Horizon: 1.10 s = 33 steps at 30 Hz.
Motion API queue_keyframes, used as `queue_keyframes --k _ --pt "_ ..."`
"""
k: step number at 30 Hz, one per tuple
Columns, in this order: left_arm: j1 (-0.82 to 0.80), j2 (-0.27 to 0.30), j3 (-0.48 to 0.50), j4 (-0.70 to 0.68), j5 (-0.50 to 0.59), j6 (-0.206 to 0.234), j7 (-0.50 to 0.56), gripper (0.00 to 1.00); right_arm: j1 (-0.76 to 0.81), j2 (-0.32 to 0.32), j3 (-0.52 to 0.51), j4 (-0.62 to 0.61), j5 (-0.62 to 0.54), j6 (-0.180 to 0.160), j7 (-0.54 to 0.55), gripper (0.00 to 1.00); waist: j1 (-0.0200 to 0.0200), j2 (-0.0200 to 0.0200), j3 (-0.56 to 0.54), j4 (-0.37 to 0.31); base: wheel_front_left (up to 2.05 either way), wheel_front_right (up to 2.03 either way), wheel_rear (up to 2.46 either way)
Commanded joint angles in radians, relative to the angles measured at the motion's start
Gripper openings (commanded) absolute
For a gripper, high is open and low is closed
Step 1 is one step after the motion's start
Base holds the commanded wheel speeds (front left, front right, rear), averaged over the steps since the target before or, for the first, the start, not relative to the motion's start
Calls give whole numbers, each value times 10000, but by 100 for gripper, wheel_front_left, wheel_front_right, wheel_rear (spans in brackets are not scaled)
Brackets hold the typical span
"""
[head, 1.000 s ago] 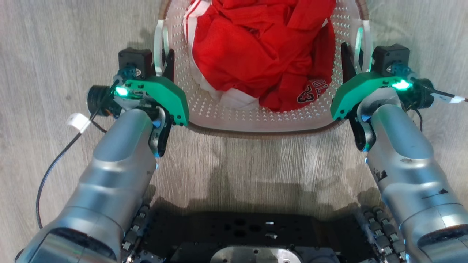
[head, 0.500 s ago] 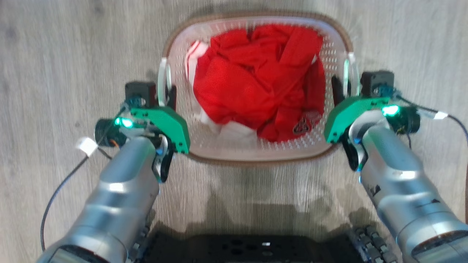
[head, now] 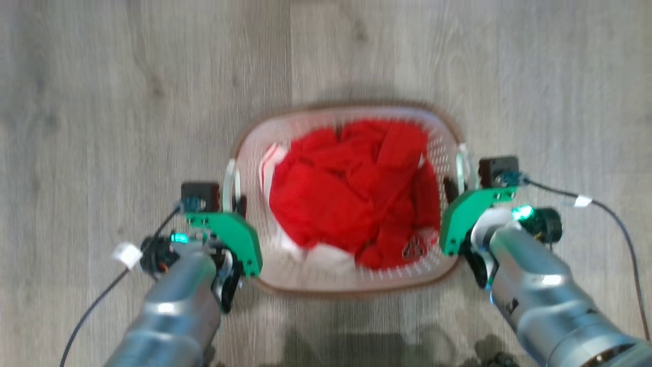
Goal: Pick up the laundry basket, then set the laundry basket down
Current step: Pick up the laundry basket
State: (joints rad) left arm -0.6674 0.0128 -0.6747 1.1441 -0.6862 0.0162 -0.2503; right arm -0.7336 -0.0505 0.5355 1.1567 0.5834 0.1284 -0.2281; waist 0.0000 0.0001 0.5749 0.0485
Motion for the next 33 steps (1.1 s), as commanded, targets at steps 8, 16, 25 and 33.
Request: queue_keyframes --k 8,16,25,33 --pt "719 375 -461 548 -880 -150 605 0 1079 3 1355 207 1195 23 888 0 0 -1 -1871 -285 0 0 0" --pt "1322 375 -981 642 -1430 -114 956 0 1693 3 2195 397 2070 23 1543 0 0 -1 -3068 -320 0 0 0" --pt "2000 375 -1457 679 -1954 7 1149 0 2253 3 2904 599 2782 23 1945 0 0 -1 -4138 -361 0 0 0" --pt "2320 375 -1718 829 -2226 -96 1251 0 2454 3 3372 623 3221 23 1986 0 0 -1 -4735 -414 0 0 0"
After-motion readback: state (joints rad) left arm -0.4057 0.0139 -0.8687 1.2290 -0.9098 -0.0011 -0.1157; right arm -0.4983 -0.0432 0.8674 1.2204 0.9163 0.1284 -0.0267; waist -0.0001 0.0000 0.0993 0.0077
